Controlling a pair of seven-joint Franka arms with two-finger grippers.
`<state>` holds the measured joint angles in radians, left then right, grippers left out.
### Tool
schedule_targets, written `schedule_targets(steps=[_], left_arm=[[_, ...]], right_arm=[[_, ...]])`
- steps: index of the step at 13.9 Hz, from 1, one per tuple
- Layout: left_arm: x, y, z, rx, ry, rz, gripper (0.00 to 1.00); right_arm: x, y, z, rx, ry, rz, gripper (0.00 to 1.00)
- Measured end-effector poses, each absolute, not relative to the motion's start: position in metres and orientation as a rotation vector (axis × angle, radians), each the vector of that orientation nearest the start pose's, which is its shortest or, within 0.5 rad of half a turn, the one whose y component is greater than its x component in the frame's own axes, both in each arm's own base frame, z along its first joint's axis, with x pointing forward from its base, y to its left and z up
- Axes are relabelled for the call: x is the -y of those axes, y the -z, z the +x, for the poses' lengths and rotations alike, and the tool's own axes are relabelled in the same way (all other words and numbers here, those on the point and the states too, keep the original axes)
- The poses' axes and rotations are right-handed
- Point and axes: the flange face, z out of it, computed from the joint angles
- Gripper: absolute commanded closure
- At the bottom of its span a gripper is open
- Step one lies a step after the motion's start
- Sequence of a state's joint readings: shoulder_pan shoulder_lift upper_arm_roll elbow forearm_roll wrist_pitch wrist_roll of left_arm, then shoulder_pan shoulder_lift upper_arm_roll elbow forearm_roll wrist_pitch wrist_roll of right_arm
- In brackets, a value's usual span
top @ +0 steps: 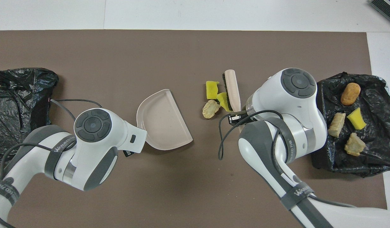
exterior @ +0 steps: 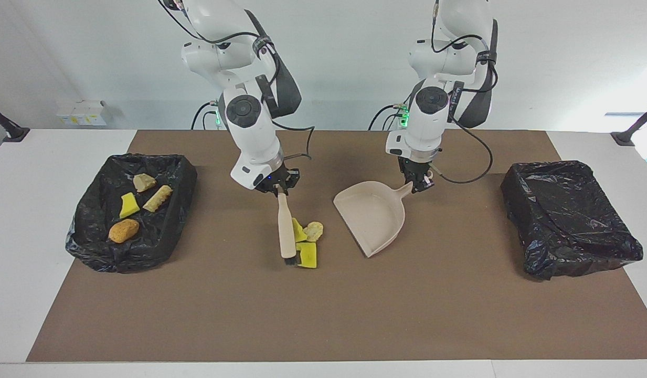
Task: Sweep and dump trash in bin
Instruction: 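Sweep the yellow sponge and bread into the dustpan with the right gripper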
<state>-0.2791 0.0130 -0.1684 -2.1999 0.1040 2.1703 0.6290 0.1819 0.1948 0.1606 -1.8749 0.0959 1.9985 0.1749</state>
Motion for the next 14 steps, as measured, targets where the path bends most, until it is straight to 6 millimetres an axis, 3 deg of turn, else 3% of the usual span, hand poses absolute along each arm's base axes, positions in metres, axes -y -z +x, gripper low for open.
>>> schedule_targets(steps=[2, 4, 6, 8, 14], left_arm=[[0.227, -0.372, 0.478, -1.635, -0.042, -2.591, 1.00], [0.227, -0.370, 0.479, -1.627, -0.041, -2.597, 1.00], [0.227, -0.369, 0.478, -1.609, -0.045, -2.609, 1.00], [0.227, -0.367, 0.477, -1.594, -0.063, -2.627, 1.00], [0.228, -0.365, 0.473, -1.561, -0.098, -2.653, 1.00]], right_arm=[[-0.179, -0.397, 0.571, 0.208, -0.141, -3.109, 1.00], [-0.164, -0.377, 0.575, 0.224, -0.180, -3.159, 1.00], [-0.170, -0.353, 0.576, 0.260, -0.229, -3.169, 1.00], [-0.200, -0.339, 0.570, 0.341, -0.233, -3.160, 1.00], [-0.299, -0.340, 0.533, 0.451, -0.224, -3.030, 1.00]])
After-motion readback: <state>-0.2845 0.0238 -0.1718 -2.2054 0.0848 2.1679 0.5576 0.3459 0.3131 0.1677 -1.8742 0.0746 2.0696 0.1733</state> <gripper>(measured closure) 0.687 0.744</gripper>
